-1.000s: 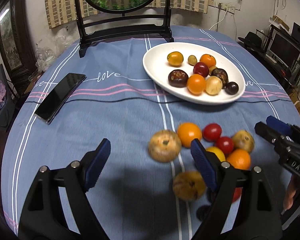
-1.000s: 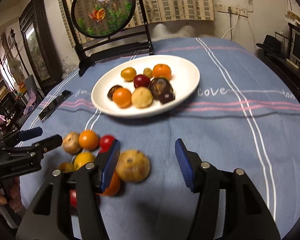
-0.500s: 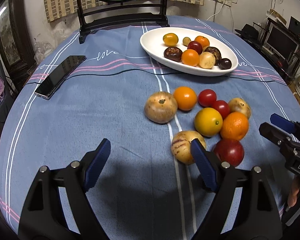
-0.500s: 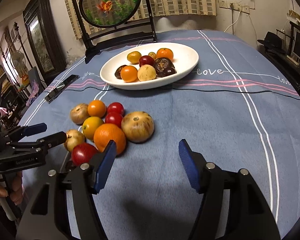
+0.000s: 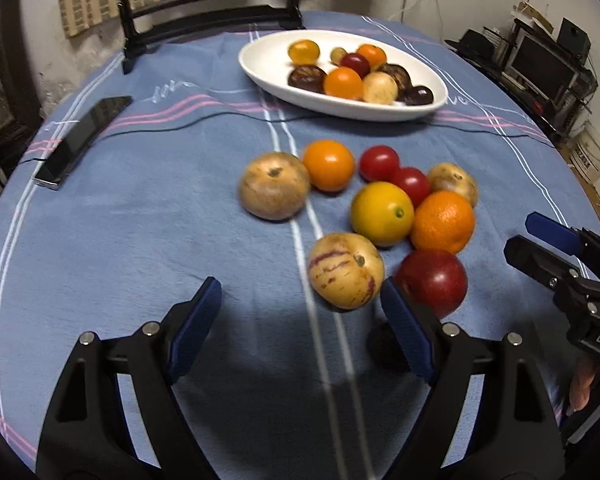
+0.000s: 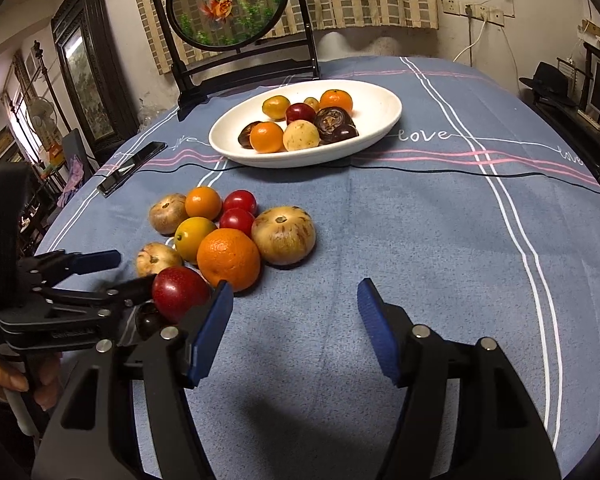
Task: Organize fruits
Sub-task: 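Grasp the pale striped fruit with the left tool while the right tool grasps a large pale brown fruit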
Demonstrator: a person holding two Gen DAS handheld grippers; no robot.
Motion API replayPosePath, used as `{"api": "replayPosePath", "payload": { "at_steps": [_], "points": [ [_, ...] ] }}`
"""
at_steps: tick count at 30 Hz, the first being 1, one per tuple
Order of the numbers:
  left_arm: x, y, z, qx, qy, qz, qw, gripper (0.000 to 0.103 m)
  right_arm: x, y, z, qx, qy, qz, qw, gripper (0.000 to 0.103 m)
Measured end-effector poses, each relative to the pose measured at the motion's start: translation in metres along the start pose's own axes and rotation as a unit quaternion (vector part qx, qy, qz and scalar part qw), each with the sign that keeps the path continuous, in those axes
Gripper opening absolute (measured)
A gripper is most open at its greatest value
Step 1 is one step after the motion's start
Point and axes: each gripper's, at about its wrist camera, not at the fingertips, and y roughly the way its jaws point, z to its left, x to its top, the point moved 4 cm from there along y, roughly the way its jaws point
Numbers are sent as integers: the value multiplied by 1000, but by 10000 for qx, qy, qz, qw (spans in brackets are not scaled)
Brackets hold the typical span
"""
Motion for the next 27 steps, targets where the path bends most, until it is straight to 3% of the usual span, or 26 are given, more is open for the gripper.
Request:
{"api": "replayPosePath", "payload": {
  "at_steps": [4, 7, 9, 10, 21, 27],
  "points": [
    [3, 7, 0, -49, -49, -3, 10000, 80, -1, 1, 1, 56, -2, 38, 10000, 65],
    [9, 14, 6, -146, -230, 58, 9996, 72, -1, 3, 1, 88, 20, 74, 9999, 65],
    [12, 15, 6, -253, -191, -31, 9995, 62, -2, 4, 1, 96, 36, 110, 9999, 65],
    [13, 15, 3, -355, -146, -70, 9992, 43, -2, 4, 1, 91, 41, 116, 9999, 65],
    [7, 5, 9, -155, -183, -94, 9997, 42, 0, 6, 2, -235, -303, 212, 9990, 65],
    [2, 6, 21, -173, -295, -82, 9994, 42, 1, 20, 2, -623, -654, 493, 9947, 65]
  ]
}}
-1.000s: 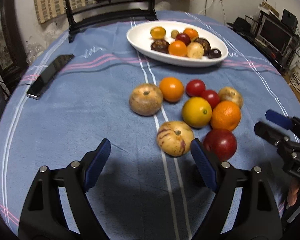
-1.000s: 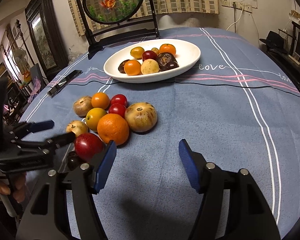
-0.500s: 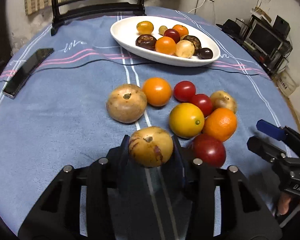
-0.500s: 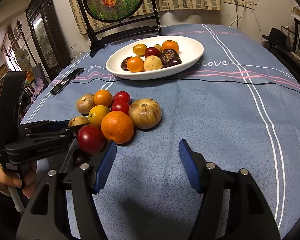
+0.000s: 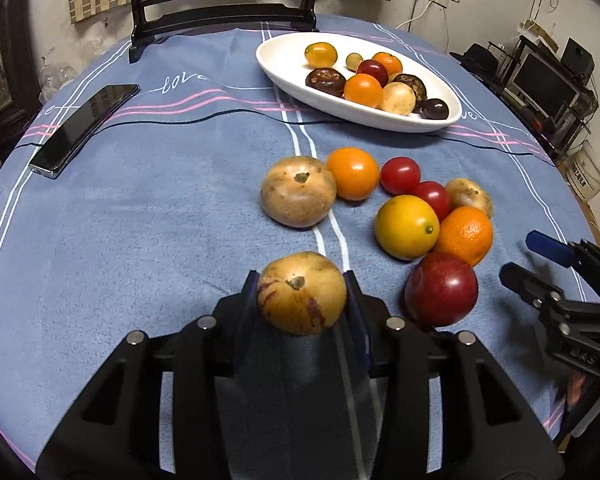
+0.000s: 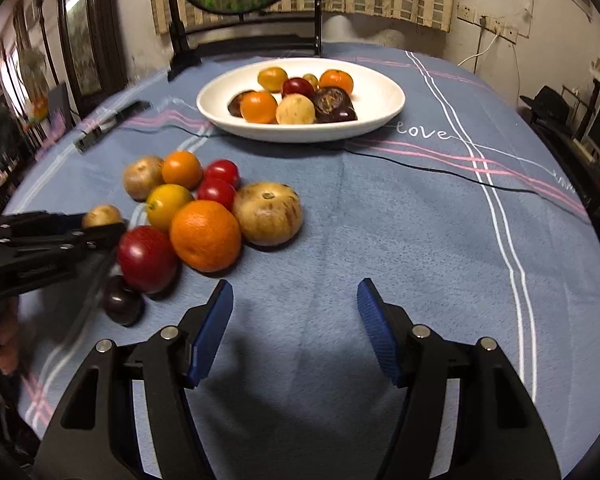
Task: Organize fruits
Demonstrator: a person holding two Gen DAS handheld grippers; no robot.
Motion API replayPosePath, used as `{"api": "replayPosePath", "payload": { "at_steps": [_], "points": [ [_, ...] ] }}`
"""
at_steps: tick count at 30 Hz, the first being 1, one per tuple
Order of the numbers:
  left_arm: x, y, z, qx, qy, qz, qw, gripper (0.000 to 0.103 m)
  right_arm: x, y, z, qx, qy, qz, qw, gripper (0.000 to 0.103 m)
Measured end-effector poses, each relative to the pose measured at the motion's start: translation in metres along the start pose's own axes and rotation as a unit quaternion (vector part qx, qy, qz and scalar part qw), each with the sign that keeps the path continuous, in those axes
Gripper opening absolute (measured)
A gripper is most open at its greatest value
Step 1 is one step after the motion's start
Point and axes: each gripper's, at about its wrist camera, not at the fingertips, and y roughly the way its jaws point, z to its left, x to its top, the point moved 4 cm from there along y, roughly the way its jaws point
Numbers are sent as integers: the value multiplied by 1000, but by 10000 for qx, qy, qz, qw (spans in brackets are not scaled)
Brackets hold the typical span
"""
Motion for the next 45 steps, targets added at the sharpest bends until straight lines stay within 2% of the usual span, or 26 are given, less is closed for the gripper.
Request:
{"api": "replayPosePath", "payload": {
  "at_steps": [5, 8, 17, 21, 24, 36, 45],
  "points": [
    [-1, 1, -1, -17, 57, -30, 10000, 43, 11, 16, -3, -148, -293, 153, 9993, 65],
    [-2, 1, -1, -36, 78, -44, 10000, 44, 18, 27, 0, 86, -517, 248, 9983, 65],
    [1, 3, 0, -107, 131, -24, 9999, 44, 34, 43, 7, 538, -679, 378, 9955, 64],
    [1, 3, 0, -111, 145, -23, 9998, 45, 42, 47, 15, 612, -806, 335, 9943, 47],
    [2, 4, -2, -59, 176, -16, 9998, 45, 43, 48, 17, 569, -760, 266, 9951, 44],
    [1, -1, -3, 9, 118, 59, 9999, 43, 29, 15, -2, 488, -362, 36, 9981, 43],
    [4, -24, -10, 31, 199, -142, 9997, 42, 20, -13, -20, 427, -117, -216, 9988, 43]
  ]
}}
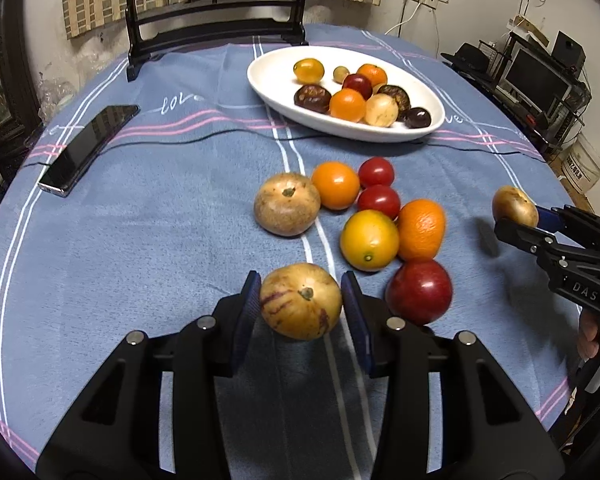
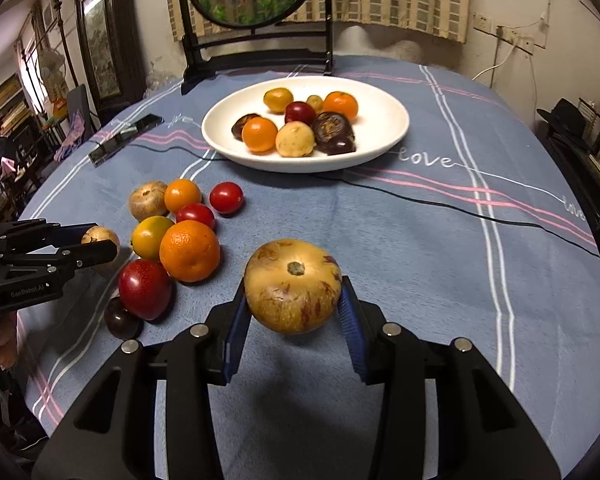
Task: Organize fruits
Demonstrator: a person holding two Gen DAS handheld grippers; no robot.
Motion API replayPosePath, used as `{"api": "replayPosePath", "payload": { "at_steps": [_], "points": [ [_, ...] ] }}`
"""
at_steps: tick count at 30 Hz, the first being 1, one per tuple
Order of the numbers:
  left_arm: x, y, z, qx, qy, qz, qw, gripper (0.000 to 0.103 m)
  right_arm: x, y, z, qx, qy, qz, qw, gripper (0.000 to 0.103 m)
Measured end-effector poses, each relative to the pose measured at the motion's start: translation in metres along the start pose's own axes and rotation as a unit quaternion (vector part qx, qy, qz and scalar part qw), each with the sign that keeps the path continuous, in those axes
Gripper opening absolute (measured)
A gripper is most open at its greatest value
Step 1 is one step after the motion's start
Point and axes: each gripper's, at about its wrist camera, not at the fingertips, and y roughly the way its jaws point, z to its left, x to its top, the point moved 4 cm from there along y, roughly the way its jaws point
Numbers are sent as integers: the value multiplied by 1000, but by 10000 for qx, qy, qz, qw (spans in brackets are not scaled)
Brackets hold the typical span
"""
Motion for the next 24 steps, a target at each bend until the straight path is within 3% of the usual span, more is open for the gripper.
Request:
{"api": "replayPosePath", "payload": {
  "at_steps": [15, 20, 22, 24],
  "points": [
    [20, -11, -11, -2, 225, -174, 9996, 33, 12, -17, -2, 70, 19, -293, 9995, 43],
    [8, -8, -4, 3, 179, -73, 9998, 35, 11, -12, -1, 144, 56, -271, 9995, 43],
    [1, -10, -4, -41, 233, -32, 9997, 45, 10, -10, -2, 173, 88, -254, 9995, 43],
    [-4, -14, -3, -43, 261, -21, 9996, 45, 10, -8, -1, 193, 93, -241, 9995, 43]
  ]
}}
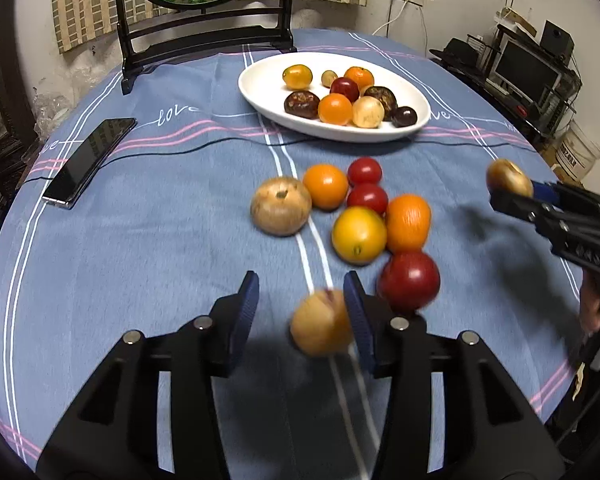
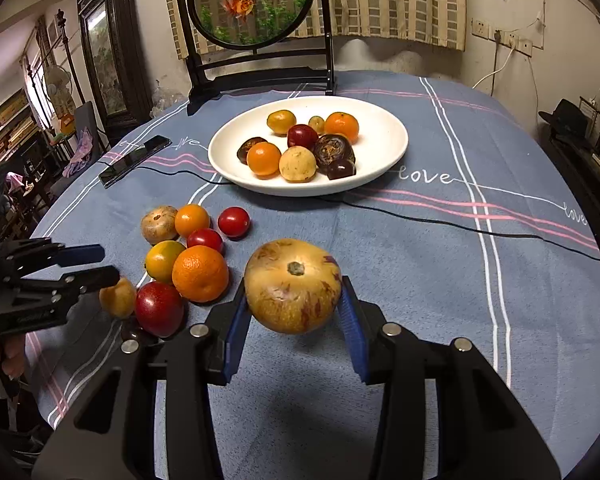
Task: Organize fruits
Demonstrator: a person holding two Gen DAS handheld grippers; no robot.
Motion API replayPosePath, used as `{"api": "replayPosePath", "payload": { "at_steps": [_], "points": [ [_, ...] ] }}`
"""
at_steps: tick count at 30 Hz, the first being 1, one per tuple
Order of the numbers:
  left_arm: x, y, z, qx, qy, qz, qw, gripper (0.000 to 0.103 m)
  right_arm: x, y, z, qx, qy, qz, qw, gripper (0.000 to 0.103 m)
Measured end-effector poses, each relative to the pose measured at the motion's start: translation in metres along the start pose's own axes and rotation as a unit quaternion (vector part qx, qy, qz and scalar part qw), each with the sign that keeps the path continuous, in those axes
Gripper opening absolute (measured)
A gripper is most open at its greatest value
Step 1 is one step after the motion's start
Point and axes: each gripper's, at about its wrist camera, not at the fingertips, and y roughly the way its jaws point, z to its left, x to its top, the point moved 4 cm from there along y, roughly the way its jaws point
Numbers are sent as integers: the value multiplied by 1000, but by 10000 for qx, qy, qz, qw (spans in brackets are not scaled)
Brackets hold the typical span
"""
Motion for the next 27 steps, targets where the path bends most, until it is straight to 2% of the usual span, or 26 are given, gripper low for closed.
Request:
{"api": "replayPosePath", "payload": {
  "at_steps": [6, 10, 14, 18, 23, 27],
  "points": [
    [-11, 3, -13, -263, 162, 168, 9994, 45, -4, -2, 6, 81, -31, 10, 10000, 43],
    [-17, 10, -13, -21, 252, 133, 9996, 46, -4, -2, 7, 87, -24, 12, 10000, 43],
    [-19, 26, -1, -13, 46, 341, 9994, 46, -6, -6, 10, 85, -25, -22, 10000, 43],
    [-14, 30, 0, -29, 39, 258, 9997, 46, -6, -9, 11, 115, -13, -50, 9999, 43],
    [-9, 33, 7, -38, -100, 238, 9997, 31, -7, -9, 11, 116, -9, -37, 9999, 43],
    [-6, 34, 10, -66, -159, 260, 9995, 31, -7, -7, 11, 131, -1, -13, 9999, 43]
  ]
}}
